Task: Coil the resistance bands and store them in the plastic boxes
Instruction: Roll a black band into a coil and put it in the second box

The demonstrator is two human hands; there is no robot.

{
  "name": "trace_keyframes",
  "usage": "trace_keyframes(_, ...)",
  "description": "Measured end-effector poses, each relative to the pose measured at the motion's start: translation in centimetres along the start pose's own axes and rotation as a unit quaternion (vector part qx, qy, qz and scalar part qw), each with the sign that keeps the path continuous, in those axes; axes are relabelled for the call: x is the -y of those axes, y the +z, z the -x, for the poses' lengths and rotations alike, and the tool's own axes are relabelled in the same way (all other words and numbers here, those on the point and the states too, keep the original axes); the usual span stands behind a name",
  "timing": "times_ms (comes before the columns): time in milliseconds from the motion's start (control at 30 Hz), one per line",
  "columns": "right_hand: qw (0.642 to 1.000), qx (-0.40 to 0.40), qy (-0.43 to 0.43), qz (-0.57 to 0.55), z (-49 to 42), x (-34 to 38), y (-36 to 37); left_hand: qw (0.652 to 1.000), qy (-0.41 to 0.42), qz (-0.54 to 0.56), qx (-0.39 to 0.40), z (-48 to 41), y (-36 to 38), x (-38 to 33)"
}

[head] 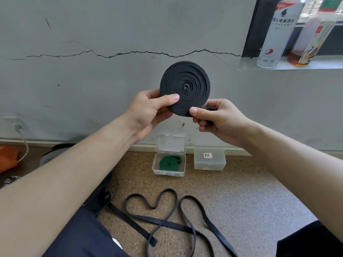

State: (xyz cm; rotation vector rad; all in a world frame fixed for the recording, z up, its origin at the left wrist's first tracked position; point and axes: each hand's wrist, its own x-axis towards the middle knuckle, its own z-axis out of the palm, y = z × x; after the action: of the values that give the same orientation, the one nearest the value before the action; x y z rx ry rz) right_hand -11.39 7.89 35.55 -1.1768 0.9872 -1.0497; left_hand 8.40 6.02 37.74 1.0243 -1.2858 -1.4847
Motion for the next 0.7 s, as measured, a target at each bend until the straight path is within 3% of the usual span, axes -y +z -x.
trace_keyframes(133,0.996,-0.026,-0.026,-0.087,-0.4,-0.6,1.8,0.993,0.035,0.110,-0.015,0.1,2.4,1.3)
trace_keyframes(467,0.997,-0.029,0.003,-0.068,-0.1,-0.2,-0.6,0.993,0.068,-0.023,-0.089,-0.8,0.3,0.4)
trace_keyframes(700,0.998,-0.014,0.018,-0.065,-0.3,0.3,-2.3,0.991,0.073,-0.104,-0.036,-0.8,-0.9,0.0)
